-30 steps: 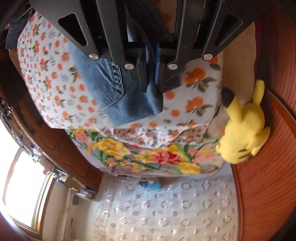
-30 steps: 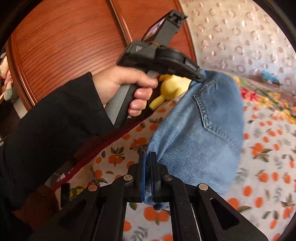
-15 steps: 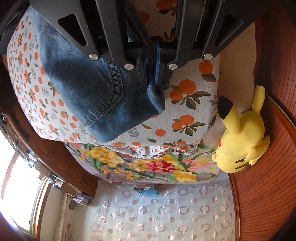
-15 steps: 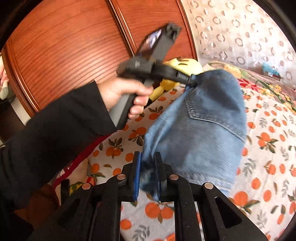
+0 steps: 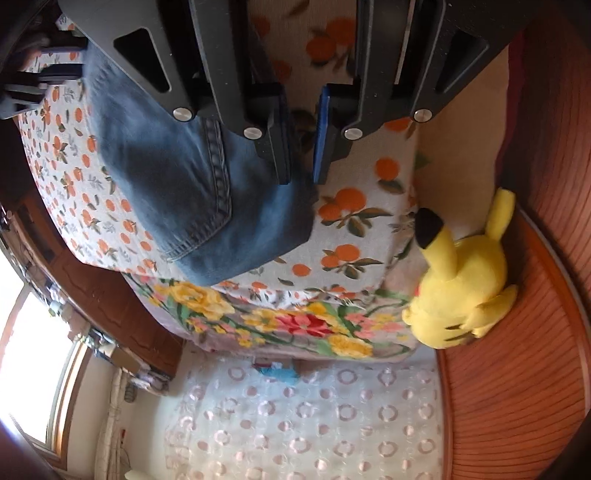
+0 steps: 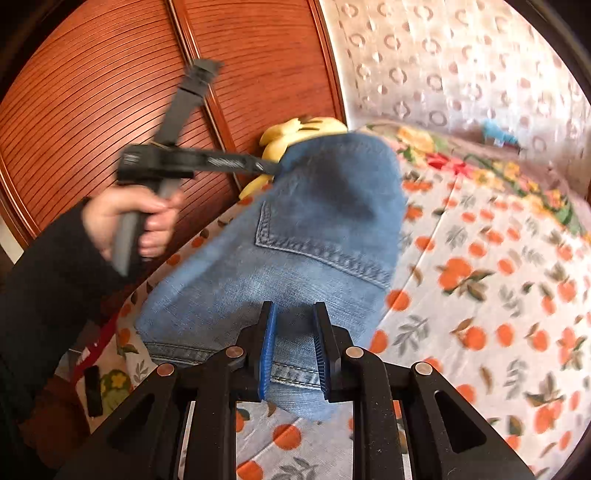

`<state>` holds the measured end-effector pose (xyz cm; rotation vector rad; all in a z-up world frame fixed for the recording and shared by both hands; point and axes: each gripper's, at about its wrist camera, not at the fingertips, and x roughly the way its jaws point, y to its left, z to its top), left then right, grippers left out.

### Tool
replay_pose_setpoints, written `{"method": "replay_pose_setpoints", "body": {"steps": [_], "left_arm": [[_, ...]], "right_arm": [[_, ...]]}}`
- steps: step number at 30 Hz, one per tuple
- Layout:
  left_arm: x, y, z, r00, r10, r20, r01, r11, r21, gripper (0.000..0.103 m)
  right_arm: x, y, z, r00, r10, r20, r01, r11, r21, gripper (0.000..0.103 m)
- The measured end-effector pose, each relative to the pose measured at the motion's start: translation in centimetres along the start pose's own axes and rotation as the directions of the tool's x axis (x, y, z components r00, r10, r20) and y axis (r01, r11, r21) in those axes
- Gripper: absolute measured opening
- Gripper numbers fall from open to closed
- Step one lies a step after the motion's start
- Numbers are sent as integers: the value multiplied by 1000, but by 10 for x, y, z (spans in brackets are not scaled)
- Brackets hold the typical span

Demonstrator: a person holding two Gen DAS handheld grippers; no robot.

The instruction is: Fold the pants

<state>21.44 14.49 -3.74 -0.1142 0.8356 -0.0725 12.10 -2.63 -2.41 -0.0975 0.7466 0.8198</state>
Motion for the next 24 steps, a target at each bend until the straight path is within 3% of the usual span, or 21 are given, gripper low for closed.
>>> {"method": "replay_pose_setpoints", "body": {"steps": [3, 5, 12, 19, 24], "left_arm": [[-30, -3, -10, 998, -23, 57, 24, 1000, -20, 12], [-43, -10, -19, 995, -54, 79, 56, 998, -30, 20], [-56, -56, -58, 988, -138, 75, 136, 990, 23, 37], [-48, -64, -95, 994, -109, 28, 108, 993, 46, 37], [-37, -62, -109, 996, -92, 16, 90, 993, 71, 37]], "right_arm": [[6, 6, -2, 1000, 7, 2, -7, 1000, -2, 22], [8, 7, -3, 1000, 10, -3, -10, 1000, -3, 22], [-8, -9, -10, 999, 37, 16, -38, 999, 31, 22], [-27, -21, -16, 998, -26, 48, 24, 999, 35, 22], [-18, -14, -26, 999, -49, -11, 49, 999, 11, 23]]}}
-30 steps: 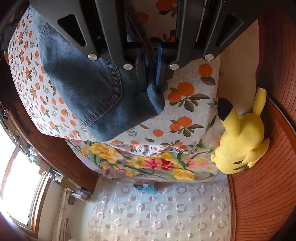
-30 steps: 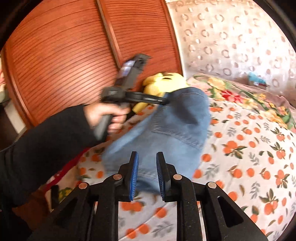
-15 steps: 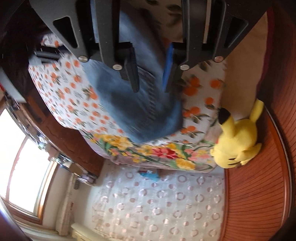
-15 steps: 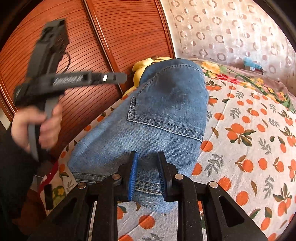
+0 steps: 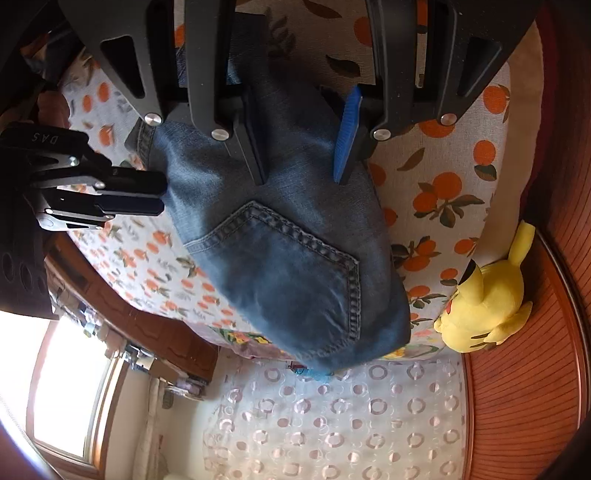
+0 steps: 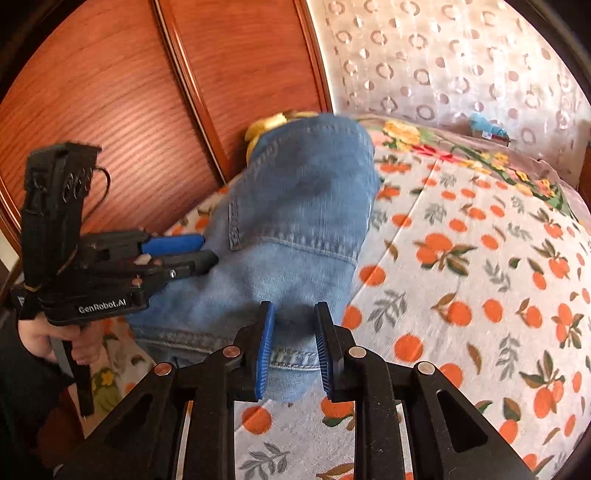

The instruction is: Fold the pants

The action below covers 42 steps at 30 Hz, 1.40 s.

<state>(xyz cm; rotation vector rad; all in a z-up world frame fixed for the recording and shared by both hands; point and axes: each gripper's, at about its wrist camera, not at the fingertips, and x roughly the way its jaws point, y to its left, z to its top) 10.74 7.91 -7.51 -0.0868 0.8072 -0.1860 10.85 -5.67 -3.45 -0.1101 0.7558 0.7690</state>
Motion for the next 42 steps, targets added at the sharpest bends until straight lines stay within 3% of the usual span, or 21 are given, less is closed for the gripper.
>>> {"method": "replay_pose_setpoints", "body": {"steps": [9, 14, 17, 21, 28, 34, 38, 42], "left_arm": [[-9, -1, 1, 1000, -8, 15, 8, 999, -36, 37], [-33, -19, 2, 996, -68, 64, 69, 998, -11, 37], [-31, -28, -2, 998, -41, 44, 40, 999, 19, 37], [-15, -22, -9, 1000, -2, 5, 2, 1000, 11, 37], [-16, -11, -9, 999, -48, 25, 48, 998, -30, 38], [-17, 6, 34, 997, 2, 72, 0, 1000, -18, 38], [2, 18, 68, 997, 6, 71, -6, 1000, -3, 38], [27, 28, 93, 997, 45, 59, -46, 998, 30, 38]], "right_arm": [[2, 0, -1, 1000, -7, -2, 7, 1000, -17, 23], [1, -4, -2, 1000, 2, -5, -2, 1000, -9, 24], [-6, -7, 3, 1000, 15, 1, -15, 1000, 0, 24], [-14, -14, 19, 1000, 15, 27, -14, 999, -37, 24], [8, -33, 75, 999, 8, 36, -4, 995, -100, 24], [50, -50, 91, 999, 45, -27, -47, 995, -87, 24], [67, -44, 85, 999, -2, -48, -4, 990, -140, 24], [68, -51, 95, 998, 34, -59, -41, 991, -124, 24]]}}
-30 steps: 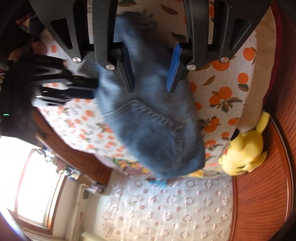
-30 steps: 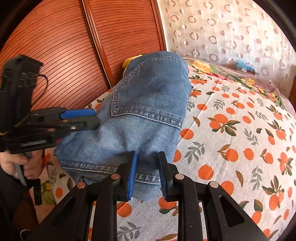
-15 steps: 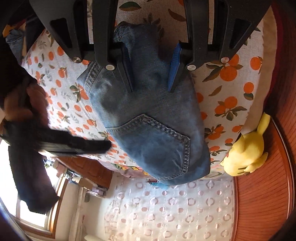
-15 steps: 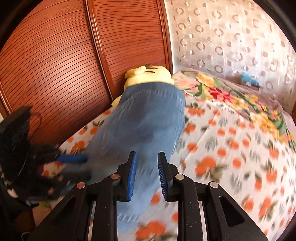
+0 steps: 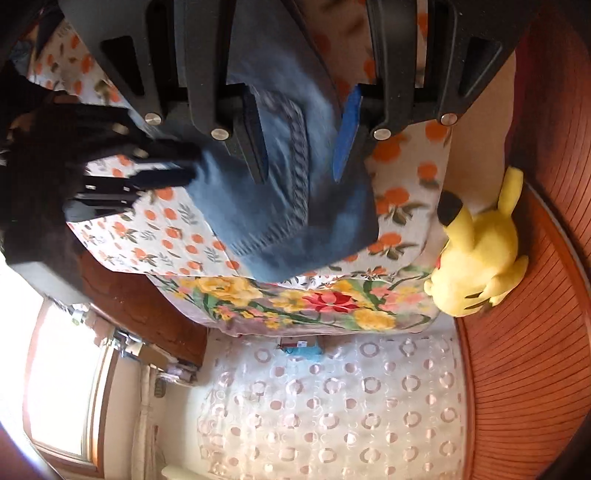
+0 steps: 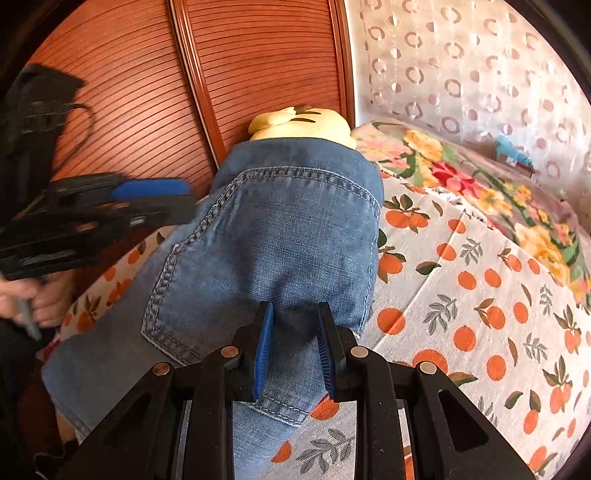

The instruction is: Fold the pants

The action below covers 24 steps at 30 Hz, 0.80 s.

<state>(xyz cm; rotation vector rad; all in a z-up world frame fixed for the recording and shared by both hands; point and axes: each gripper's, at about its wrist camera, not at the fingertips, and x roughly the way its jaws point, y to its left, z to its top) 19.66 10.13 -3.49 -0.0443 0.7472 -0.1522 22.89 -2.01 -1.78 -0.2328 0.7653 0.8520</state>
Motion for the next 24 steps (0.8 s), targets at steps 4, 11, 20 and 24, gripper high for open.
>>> {"method": "replay_pose_setpoints", "body": {"steps": [4, 11, 20, 24], "left_arm": [[31, 17, 5, 998, 25, -62, -25, 1000, -3, 38], [53, 26, -6, 996, -5, -88, 6, 1000, 11, 38], [51, 28, -8, 997, -23, -79, 22, 1000, -8, 38], [52, 28, -9, 997, -23, -77, 22, 1000, -13, 38]], "right_arm": [[-2, -8, 12, 1000, 8, 22, -8, 1000, -6, 24], [18, -24, 20, 999, 37, 24, -37, 999, -4, 24], [25, -44, 46, 996, 20, 90, -22, 999, 24, 24], [53, -54, 51, 1000, 7, 30, -8, 999, 33, 29]]}}
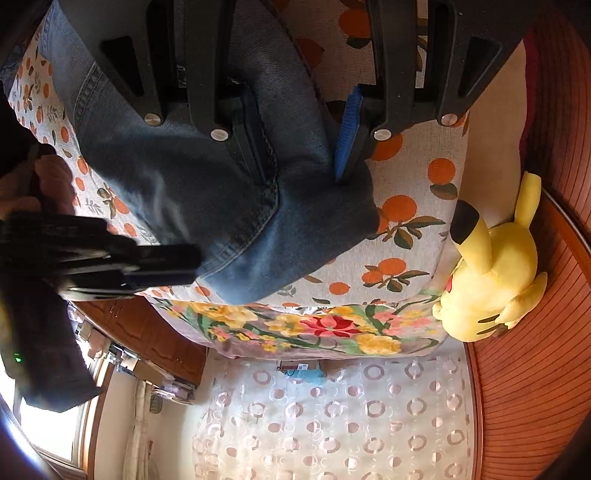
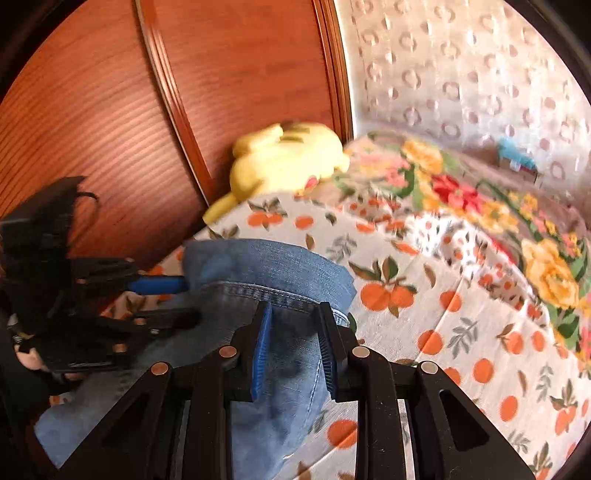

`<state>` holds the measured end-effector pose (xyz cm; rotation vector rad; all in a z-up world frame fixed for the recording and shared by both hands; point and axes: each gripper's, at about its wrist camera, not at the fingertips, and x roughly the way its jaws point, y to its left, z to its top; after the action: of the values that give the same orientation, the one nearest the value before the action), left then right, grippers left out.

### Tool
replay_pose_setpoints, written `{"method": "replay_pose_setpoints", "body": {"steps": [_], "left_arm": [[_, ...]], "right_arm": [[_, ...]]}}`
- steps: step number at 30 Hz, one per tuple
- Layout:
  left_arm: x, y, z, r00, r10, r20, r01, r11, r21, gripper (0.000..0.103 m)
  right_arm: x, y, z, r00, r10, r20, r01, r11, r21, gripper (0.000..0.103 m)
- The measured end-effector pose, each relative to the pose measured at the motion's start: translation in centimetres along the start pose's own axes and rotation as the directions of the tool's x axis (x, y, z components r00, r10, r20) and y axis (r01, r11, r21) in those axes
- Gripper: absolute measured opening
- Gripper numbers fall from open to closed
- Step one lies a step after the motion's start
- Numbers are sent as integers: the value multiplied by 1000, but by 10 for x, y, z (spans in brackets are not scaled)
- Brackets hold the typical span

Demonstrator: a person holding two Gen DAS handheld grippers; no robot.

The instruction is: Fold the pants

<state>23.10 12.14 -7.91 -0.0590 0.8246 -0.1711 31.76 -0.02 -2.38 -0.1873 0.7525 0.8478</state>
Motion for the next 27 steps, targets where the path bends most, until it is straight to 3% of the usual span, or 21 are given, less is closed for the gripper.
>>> {"method": "replay_pose_setpoints", "body": {"steps": [5, 11, 15, 21, 27], "left_arm": [[-5, 1, -2, 1000, 0, -3, 0, 999, -32, 38], [-28, 2, -10, 1000, 20, 18, -19, 998, -60, 38], [-46, 4, -18, 999, 8, 38, -4, 996, -87, 38], [-69, 6, -47, 999, -15, 37, 20, 989, -149, 38], [-82, 4, -72, 999, -38, 26, 43, 975, -217, 38]], "right_arm": [[4, -7, 1, 1000, 9, 11, -9, 999, 36, 43], [12, -25, 8, 995, 98, 12, -99, 990, 103, 53], [34, -38, 12, 989, 141, -35, -134, 979, 152, 67], [48, -54, 15, 960, 278, -36, -263, 937, 230, 68], [52, -49, 14, 967, 246, -58, -232, 954, 188, 69]]}}
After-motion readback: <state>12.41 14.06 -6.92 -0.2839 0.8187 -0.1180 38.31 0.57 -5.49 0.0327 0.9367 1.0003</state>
